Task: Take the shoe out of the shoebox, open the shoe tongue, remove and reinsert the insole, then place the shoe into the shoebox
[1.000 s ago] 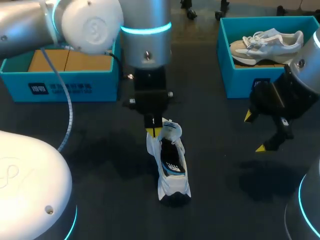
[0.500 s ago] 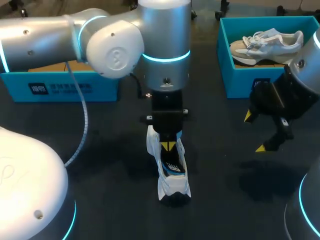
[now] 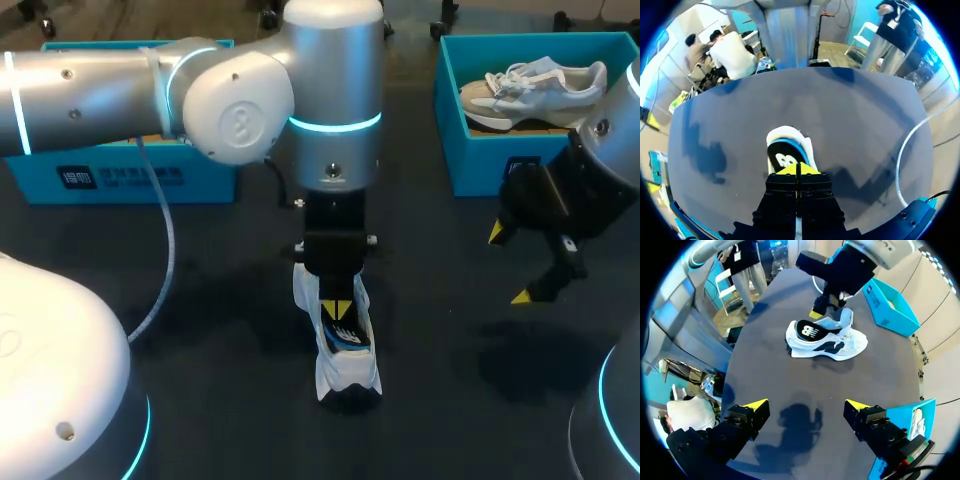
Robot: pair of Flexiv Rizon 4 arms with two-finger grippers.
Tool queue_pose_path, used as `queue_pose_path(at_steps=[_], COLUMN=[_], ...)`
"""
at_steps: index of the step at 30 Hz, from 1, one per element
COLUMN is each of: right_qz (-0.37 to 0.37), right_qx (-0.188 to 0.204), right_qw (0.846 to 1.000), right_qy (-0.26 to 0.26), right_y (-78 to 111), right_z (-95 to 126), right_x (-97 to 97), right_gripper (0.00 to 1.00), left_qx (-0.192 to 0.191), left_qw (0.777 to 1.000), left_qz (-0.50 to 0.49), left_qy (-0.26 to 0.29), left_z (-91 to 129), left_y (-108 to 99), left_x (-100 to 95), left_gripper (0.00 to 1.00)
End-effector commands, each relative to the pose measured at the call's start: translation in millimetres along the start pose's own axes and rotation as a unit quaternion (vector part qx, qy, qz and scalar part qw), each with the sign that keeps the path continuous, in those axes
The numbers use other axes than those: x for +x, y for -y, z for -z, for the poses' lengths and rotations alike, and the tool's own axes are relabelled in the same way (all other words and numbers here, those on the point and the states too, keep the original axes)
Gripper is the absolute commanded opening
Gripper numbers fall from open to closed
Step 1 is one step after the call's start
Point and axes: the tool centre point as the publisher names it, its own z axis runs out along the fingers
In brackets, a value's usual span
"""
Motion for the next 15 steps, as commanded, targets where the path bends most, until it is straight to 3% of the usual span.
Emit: queue_pose_path(at_steps=[1,15], right_qz=[0.000,0.000], right_qx=[0.001,0.001], right_qw=[1.000,1.000], right_qy=[-0.001,-0.001], right_y=[-0.3,-0.3], right_z=[-1.5,-1.5], right_x=[-0.9,-0.9], right_gripper=[1.00,1.00], left_qx=[0.009,0.024], left_qw=[1.000,0.999], left_qz=[-0.017,-0.048], left_qy=[0.000,0.002], left_z=[-14.0,-45.3], left_y=[-0.9,-3.1], left_x=[1.0,-8.2], left_gripper=[0.00,0.00])
